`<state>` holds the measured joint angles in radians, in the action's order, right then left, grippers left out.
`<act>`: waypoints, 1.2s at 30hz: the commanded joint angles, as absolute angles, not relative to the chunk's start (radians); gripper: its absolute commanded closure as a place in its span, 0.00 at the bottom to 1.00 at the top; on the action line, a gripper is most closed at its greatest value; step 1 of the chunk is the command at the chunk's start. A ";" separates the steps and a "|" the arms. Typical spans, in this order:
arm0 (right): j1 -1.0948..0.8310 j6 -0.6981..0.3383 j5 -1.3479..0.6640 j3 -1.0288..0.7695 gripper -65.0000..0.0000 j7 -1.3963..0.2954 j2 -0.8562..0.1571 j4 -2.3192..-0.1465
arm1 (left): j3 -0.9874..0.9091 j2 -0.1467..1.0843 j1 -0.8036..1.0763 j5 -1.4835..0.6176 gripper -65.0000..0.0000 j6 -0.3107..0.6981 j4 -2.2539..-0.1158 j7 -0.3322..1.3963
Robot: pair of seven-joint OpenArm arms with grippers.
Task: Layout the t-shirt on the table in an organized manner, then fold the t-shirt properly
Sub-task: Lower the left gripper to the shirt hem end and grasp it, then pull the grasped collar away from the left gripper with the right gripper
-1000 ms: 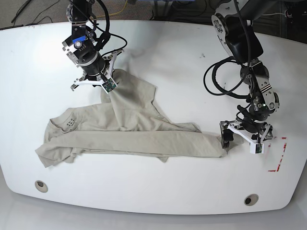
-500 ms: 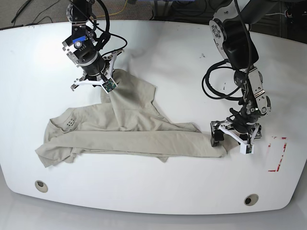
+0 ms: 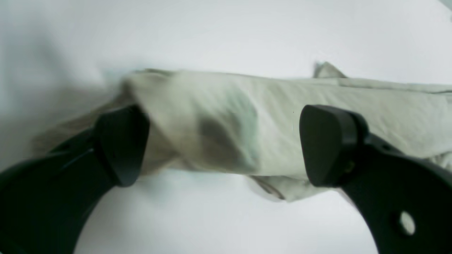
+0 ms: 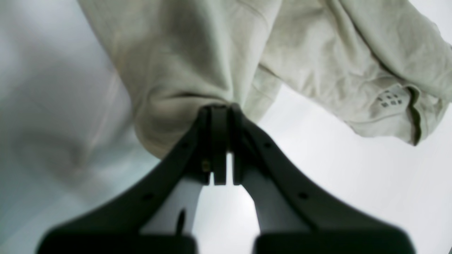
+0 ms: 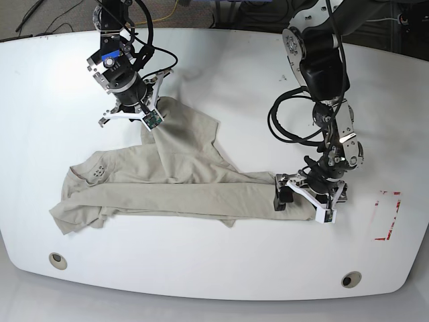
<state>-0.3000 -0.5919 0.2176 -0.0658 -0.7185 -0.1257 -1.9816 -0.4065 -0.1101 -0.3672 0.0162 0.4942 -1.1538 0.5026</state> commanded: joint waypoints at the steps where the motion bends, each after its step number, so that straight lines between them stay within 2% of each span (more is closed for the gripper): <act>1: -0.292 -0.587 0.214 -0.068 1.00 -0.704 -0.130 -2.000 | -0.390 -0.122 -0.397 -0.001 0.00 0.498 -1.171 0.481; 9: -0.292 -0.587 0.214 -0.068 1.00 -0.704 -0.130 -2.000 | -0.389 -0.133 -0.398 -0.001 0.00 0.498 -1.171 0.481; 11: -0.292 -0.587 0.214 -0.068 1.00 -0.704 -0.130 -2.000 | -0.389 -0.133 -0.398 -0.001 0.03 0.498 -1.171 0.481; 22: -0.292 -0.587 0.214 -0.068 1.00 -0.704 -0.130 -2.000 | -0.389 -0.131 -0.398 -0.001 0.58 0.498 -1.171 0.481; 26: -0.292 -0.587 0.214 -0.070 1.00 -0.704 -0.130 -2.000 | -0.390 -0.128 -0.400 -0.001 0.75 0.498 -1.171 0.481; 36: -0.295 -0.587 0.214 -0.097 1.00 -0.704 -0.127 -2.003 | -0.392 -0.114 -0.400 -0.001 1.00 0.498 -1.175 0.481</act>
